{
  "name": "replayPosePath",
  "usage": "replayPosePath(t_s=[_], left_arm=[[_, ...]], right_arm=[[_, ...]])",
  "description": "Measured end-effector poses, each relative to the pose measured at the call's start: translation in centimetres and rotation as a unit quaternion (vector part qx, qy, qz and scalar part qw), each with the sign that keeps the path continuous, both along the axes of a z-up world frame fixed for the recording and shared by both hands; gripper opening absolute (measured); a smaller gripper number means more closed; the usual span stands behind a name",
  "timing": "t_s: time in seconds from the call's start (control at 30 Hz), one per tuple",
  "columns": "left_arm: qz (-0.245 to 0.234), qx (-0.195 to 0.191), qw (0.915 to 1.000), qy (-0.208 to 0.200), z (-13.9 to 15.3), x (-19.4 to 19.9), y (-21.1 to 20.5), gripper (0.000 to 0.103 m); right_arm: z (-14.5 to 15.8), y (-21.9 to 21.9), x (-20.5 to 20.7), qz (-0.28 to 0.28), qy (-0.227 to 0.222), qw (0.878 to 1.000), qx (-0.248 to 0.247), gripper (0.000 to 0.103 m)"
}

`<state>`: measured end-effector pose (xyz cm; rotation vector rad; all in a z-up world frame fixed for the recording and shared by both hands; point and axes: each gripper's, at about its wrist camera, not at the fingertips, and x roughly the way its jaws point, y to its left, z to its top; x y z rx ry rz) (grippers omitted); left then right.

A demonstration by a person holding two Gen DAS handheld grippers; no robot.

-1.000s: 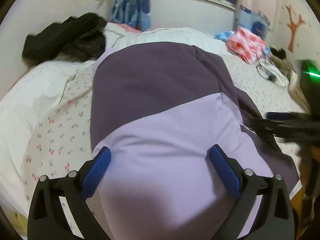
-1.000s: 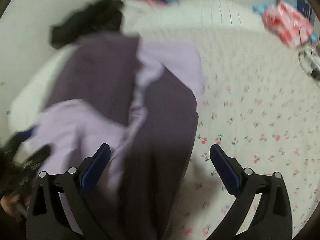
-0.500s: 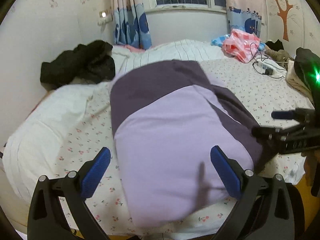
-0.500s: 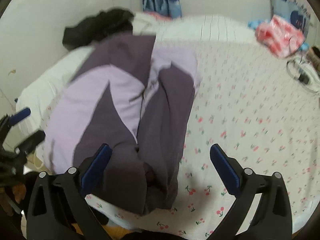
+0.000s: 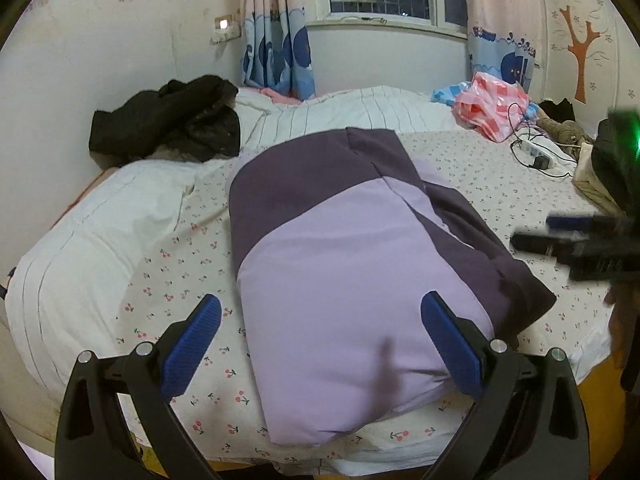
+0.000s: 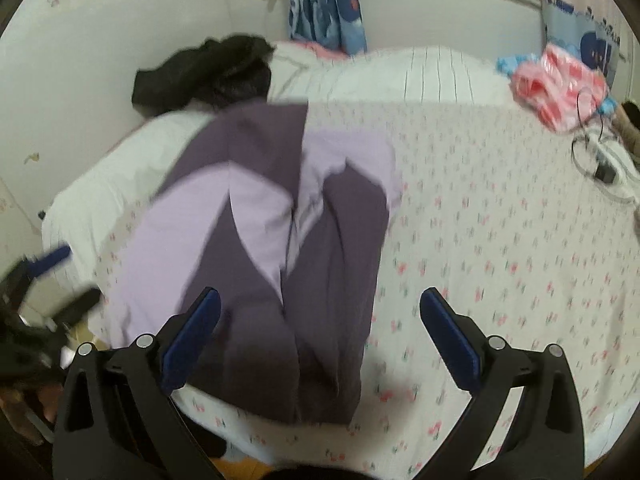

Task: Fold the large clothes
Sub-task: 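Lower the folded jacket onto the bed and open both grippers, then pull both grippers back from the folded jacket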

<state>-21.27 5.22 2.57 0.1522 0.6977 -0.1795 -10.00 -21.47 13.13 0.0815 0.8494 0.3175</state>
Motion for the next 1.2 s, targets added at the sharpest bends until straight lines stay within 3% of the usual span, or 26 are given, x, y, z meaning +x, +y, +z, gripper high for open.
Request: replayPosePath(t_s=[0.2, 0.37, 0.57, 0.8, 0.97, 1.2], left_arm=[[0.020, 0.001, 0.9993, 0.030, -0.5, 2.1, 0.3, 0.096], [0.046, -0.028, 0.9968, 0.059, -0.8, 3.6, 1.1, 0.096], [0.043, -0.036, 0.9967, 0.059, -0.4, 3.4, 1.2, 0.096], [0.042, -0.018, 0.9960, 0.077, -0.8, 3.1, 0.8, 0.096], [0.037, -0.010, 0.9971, 0.065, 0.2, 1.8, 0.3, 0.096], [0.022, -0.010, 0.9973, 0.070, 0.5, 0.6, -0.2, 0.096]], right_arm=[[2.5, 1.7, 2.2, -0.013, -0.026, 0.999, -0.038, 0.096], [0.2, 2.9, 3.8, -0.023, 0.014, 0.998, -0.055, 0.096], [-1.7, 3.6, 2.7, -0.009, 0.025, 0.998, -0.050, 0.096], [-6.9, 3.2, 0.8, 0.000, 0.133, 0.991, -0.029, 0.096], [-7.2, 3.4, -0.7, 0.003, 0.132, 0.990, -0.049, 0.096], [-5.5, 3.3, -2.3, -0.003, 0.097, 0.993, -0.065, 0.096]])
